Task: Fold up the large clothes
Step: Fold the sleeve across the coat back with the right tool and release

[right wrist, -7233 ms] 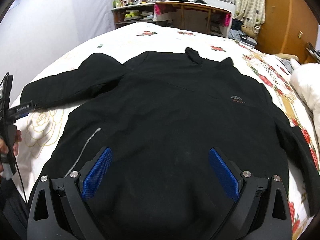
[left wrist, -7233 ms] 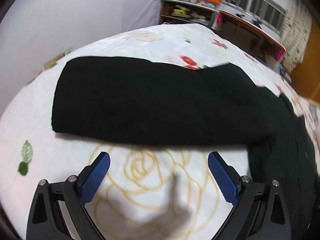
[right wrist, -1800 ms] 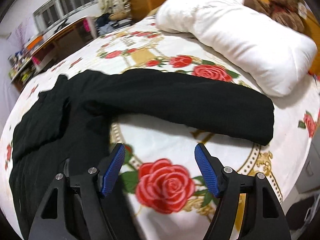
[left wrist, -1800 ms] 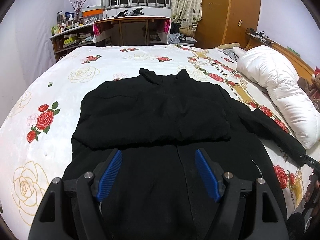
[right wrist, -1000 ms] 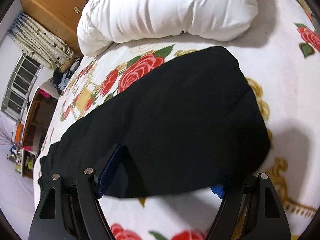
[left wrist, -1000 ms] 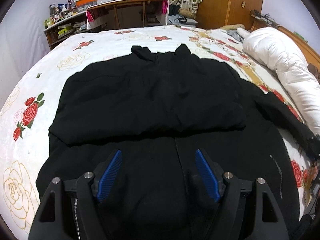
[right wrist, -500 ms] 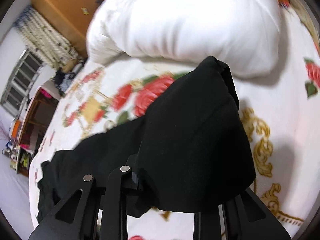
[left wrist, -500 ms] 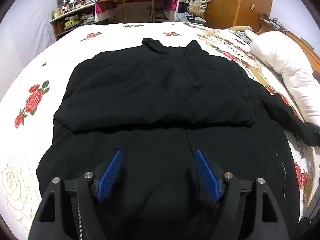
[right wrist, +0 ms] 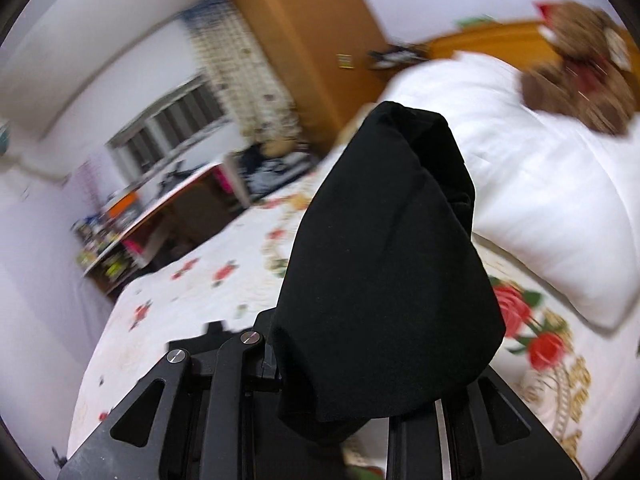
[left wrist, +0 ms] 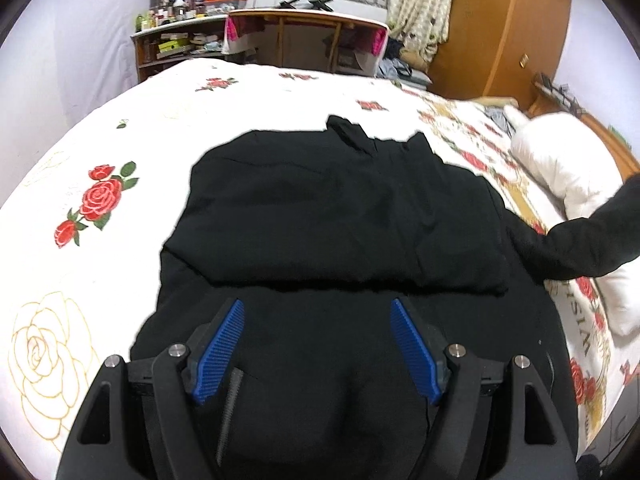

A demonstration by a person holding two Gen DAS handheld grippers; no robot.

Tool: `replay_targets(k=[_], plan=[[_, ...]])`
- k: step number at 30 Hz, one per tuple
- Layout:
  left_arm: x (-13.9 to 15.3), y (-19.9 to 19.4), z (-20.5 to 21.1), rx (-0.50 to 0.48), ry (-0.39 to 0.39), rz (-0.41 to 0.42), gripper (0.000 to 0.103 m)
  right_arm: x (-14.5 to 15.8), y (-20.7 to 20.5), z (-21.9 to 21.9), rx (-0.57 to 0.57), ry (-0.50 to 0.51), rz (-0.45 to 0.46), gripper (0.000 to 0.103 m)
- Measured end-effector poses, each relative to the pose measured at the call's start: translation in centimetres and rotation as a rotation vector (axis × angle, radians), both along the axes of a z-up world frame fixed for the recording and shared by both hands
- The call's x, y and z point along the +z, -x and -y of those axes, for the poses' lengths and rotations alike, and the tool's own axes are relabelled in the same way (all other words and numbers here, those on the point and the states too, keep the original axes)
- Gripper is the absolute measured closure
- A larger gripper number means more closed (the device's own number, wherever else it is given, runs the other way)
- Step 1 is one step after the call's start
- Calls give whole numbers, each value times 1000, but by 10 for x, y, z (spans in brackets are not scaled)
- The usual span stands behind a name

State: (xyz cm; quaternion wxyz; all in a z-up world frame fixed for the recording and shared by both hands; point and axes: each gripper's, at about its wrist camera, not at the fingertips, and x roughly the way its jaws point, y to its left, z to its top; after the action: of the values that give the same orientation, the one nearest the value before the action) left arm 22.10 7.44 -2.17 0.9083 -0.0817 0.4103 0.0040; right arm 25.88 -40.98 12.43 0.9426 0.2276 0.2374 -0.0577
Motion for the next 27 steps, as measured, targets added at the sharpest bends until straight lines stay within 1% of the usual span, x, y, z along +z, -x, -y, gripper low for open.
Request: replay_targets(k=[3, 5, 10, 12, 15, 20, 23, 24, 26, 27], plan=[[4, 1, -14, 20, 14, 18, 27, 12, -16, -41, 85, 33, 10, 78], [4, 2, -24, 33, 25, 20, 27, 14, -30, -72, 143, 49, 5, 78], [3, 3, -46, 58, 41, 27, 27, 4, -57, -141, 262, 80, -31, 78], [2, 1, -53, 64, 42, 31, 27, -10, -70, -172, 315, 92, -61, 78], [0, -1, -62, 71, 44, 35, 27, -30, -81, -203, 365, 120, -99, 78], [-9, -6, -75, 87, 62, 31, 27, -80, -103, -261, 456, 138, -199, 78], [-16, -7, -80, 93, 74, 22, 27, -113, -117, -293, 510, 158, -271, 74], [-19, -8, -82, 94, 80, 16, 27, -123, -119, -301, 525, 166, -292, 72], [-24, -9, -85, 99, 99, 4, 27, -150, -120, -318, 558, 195, -344, 70], [-25, -9, -86, 102, 104, 1, 27, -163, -123, -328, 574, 209, -364, 66]])
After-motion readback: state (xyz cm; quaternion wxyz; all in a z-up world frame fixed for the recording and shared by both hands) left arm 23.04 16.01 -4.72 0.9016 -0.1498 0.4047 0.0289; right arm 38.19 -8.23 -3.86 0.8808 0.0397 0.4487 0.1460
